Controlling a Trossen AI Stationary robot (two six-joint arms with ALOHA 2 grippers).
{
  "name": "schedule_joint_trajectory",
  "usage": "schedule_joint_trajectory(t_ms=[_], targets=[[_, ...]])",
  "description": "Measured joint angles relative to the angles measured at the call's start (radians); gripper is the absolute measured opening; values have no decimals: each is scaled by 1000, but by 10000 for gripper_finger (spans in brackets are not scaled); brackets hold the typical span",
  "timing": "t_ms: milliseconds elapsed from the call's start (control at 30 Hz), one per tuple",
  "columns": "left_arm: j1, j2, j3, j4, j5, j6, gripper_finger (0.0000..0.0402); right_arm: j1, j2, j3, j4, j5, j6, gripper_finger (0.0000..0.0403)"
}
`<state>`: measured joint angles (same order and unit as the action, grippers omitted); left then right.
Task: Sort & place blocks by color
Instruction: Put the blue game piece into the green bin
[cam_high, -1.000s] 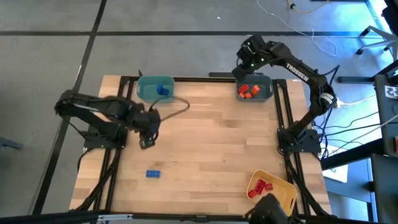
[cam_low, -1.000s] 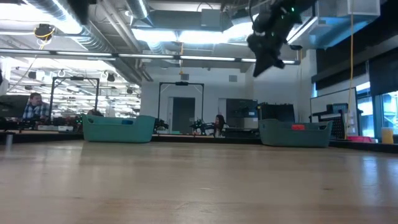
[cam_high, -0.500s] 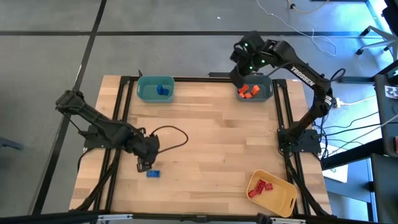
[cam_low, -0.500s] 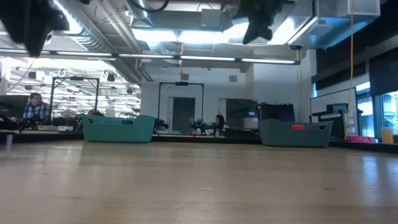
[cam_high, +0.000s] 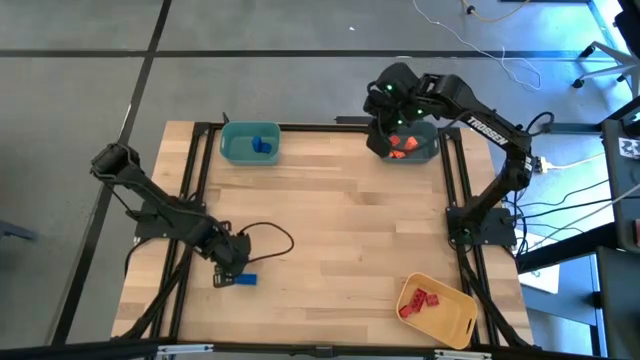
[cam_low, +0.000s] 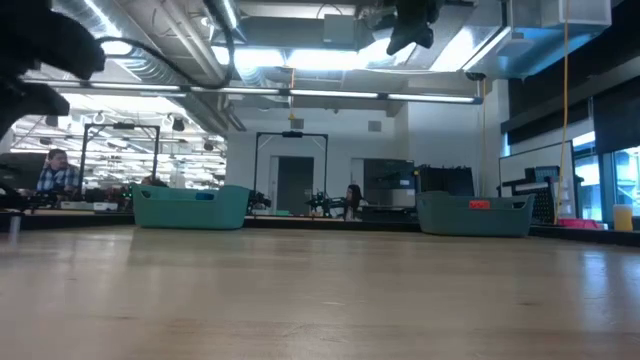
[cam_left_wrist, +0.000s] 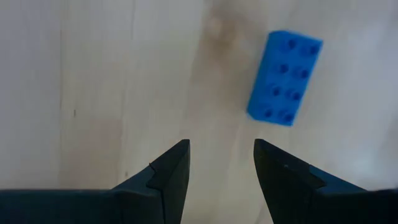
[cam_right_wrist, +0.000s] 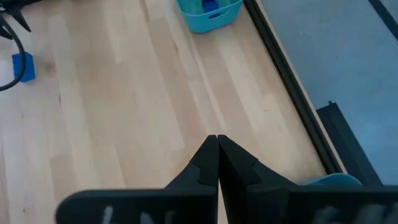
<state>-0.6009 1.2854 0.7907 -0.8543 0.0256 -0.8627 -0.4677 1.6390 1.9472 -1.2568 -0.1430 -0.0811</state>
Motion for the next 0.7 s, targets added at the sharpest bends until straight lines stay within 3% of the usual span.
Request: schedule_joint_trajectory(t_ms=[400,567,700], targets=[[108,0,-23,35,74,-14,170,13,0,0,2,22,1,1],[68,0,-23,198,68,146,170,13,0,0,2,22,2,2],[29,16,-23,253,54,180,170,13,0,0,2,22,2,1]])
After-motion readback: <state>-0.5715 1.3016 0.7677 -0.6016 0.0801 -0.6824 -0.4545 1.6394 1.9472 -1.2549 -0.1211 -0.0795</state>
